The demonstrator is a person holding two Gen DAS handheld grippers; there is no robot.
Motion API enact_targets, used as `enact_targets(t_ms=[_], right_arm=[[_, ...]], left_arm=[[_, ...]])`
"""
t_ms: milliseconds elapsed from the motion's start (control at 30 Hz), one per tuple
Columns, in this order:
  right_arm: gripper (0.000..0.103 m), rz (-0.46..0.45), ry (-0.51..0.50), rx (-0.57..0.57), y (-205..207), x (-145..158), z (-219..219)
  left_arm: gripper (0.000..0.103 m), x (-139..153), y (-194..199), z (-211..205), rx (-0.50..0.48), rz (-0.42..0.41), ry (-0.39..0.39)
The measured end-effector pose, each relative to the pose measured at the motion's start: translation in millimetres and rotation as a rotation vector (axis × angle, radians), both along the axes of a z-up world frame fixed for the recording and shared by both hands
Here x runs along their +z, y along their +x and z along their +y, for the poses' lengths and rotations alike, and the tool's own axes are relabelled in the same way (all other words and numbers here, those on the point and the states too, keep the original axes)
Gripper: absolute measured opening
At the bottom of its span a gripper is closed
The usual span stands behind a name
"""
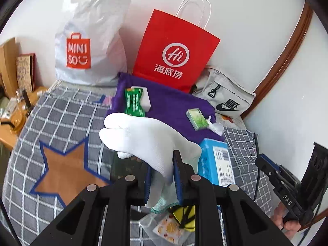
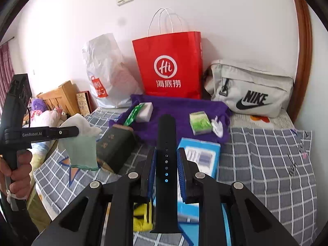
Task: Organize soft objects
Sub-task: 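Carry the glove and the strap toward the purple towel with both grippers, then lower the glove and strap onto the purple towel and open both grippers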
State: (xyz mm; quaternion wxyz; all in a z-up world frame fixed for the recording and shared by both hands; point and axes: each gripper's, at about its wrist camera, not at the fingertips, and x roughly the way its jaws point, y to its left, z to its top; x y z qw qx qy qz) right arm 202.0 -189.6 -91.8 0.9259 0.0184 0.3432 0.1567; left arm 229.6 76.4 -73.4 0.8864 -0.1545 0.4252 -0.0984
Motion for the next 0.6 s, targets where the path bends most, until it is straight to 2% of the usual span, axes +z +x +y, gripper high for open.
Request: enact_targets(t_ms=[367,600], right_arm=[[0.02,-0.019,0.003,-0.004,57,17,5],[0.02,-0.007,-0.018,-0.009,97,11,12]], left_arm=[[0.018,5,52,-2,0.015,-0.007,0.046],[0.018,3,86,-8,0.032,-0.018,0.113]])
